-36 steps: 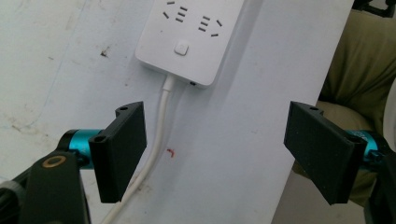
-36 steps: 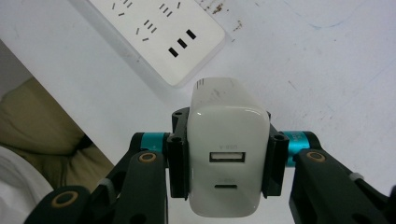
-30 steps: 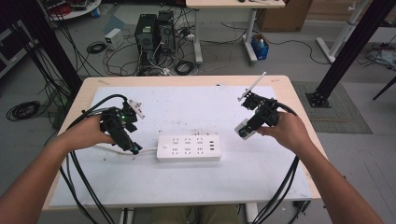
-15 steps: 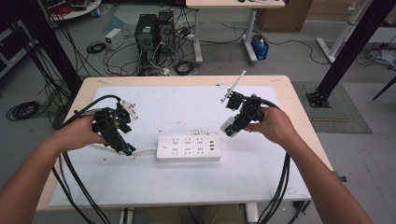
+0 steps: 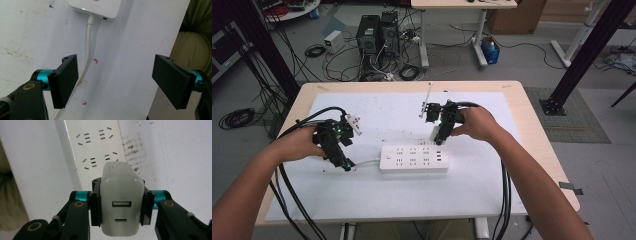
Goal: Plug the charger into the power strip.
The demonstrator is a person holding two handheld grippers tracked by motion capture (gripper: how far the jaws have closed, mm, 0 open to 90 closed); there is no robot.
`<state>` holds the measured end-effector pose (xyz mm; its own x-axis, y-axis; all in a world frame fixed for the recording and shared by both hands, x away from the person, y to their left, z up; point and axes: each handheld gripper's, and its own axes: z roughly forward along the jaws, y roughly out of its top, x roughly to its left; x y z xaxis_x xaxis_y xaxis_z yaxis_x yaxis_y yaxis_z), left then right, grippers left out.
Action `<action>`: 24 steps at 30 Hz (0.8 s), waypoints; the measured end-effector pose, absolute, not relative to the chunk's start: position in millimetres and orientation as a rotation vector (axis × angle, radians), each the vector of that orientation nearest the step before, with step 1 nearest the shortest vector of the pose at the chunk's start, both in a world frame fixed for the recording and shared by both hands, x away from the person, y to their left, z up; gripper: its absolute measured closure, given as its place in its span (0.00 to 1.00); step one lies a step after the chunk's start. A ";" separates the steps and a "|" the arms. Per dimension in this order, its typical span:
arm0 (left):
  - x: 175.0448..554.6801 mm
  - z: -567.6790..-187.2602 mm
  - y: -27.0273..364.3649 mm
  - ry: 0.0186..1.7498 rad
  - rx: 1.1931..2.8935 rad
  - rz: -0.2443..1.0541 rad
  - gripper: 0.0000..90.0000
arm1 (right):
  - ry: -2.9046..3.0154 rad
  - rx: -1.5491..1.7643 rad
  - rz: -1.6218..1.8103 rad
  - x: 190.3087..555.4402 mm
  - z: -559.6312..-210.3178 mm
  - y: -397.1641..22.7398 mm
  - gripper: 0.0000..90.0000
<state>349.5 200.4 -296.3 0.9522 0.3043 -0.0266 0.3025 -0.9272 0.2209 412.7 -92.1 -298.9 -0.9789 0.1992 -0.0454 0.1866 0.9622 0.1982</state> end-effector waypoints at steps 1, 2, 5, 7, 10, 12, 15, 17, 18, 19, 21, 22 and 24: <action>349.5 -296.3 200.4 0.454 2.882 0.012 0.24 | 3.047 0.300 0.298 412.7 -298.9 -92.1 0.69; 348.6 -297.2 201.6 0.447 2.882 0.013 0.24 | 3.044 0.274 0.271 413.9 -302.4 -88.4 0.69; 347.0 -299.1 203.1 0.443 2.884 0.011 0.24 | 3.035 0.183 0.187 416.3 -315.0 -73.9 0.69; 346.7 -300.4 203.7 0.441 2.894 0.013 0.24 | 3.045 0.159 0.176 416.8 -318.6 -67.6 0.69; 346.8 -301.8 204.0 0.431 2.911 0.015 0.24 | 3.055 0.118 0.160 417.6 -323.2 -59.9 0.69; 345.2 -301.8 203.9 0.420 2.914 0.034 0.24 | 3.060 0.106 0.152 418.1 -325.5 -56.6 0.69; 345.0 -300.3 205.3 0.412 2.918 0.044 0.24 | 3.065 0.045 0.076 419.1 -342.1 -44.6 0.69; 344.5 -300.4 206.4 0.426 2.907 0.052 0.24 | 3.070 0.018 0.034 417.9 -348.5 -41.6 0.69; 345.1 -300.1 207.2 0.419 2.908 0.054 0.24 | 3.067 -0.003 0.030 418.0 -350.4 -40.6 0.69; 345.2 -300.1 207.9 0.423 2.906 0.055 0.24 | 3.071 0.002 0.024 417.6 -351.2 -39.9 0.69; 345.8 -299.8 209.4 0.428 2.906 0.060 0.24 | 3.071 -0.014 0.036 417.7 -352.8 -38.6 0.69; 346.2 -299.8 210.0 0.424 2.903 0.065 0.24 | 3.073 -0.031 0.043 418.4 -353.6 -37.8 0.69; 345.9 -300.0 210.6 0.428 2.903 0.059 0.24 | 3.083 -0.032 0.027 417.2 -355.7 -36.4 0.69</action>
